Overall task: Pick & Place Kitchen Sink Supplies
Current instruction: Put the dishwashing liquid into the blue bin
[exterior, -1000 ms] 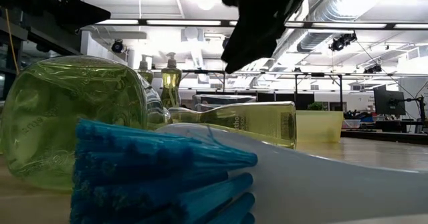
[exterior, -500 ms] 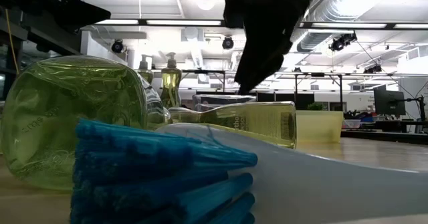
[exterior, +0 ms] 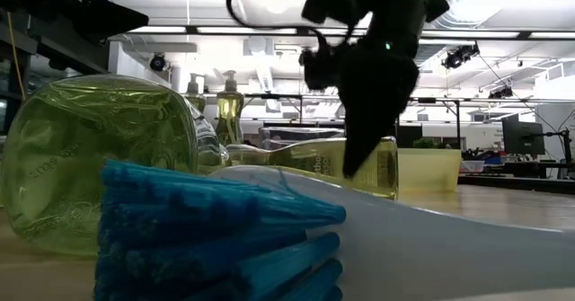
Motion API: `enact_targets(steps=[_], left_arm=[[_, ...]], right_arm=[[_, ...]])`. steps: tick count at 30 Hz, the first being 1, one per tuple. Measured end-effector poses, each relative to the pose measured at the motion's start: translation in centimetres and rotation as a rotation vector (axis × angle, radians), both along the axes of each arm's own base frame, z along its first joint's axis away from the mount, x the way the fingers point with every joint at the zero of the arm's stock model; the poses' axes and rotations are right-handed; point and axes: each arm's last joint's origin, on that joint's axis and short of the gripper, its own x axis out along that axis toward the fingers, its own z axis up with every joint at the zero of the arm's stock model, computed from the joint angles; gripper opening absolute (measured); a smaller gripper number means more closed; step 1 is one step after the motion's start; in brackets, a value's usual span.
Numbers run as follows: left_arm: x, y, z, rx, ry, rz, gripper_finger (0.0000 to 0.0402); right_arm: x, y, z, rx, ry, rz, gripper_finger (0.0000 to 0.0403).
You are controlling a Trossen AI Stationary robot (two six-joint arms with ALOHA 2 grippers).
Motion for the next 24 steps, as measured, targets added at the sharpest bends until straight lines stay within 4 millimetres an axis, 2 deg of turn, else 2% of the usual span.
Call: enact_targets(steps=[5, 9, 19, 24], left_arm=[[0.0, 0.0, 0.0, -0.012, 0.003, -0.003, 0.0321], [0.0, 0.0, -0.1, -0.017, 0.006, -0.009, 0.0321], [0.0, 0.0, -0.1, -0.018, 0.006, -0.008, 0.0321], [0.0, 0.0, -0.1, -0.018, 0.006, -0.008, 0.0321]], right_arm=[[0.2, 0.0, -2.2, -0.008, 0.076, -0.010, 0.0374], [0.3, 0.0, -2.7, -0.014, 0.087, -0.037, 0.0364], [0.2, 0.4, -2.8, -0.026, 0.092, -0.047, 0.0258], [0.1, 1.0, -2.8, -0.048, 0.086, -0.059, 0.0253]])
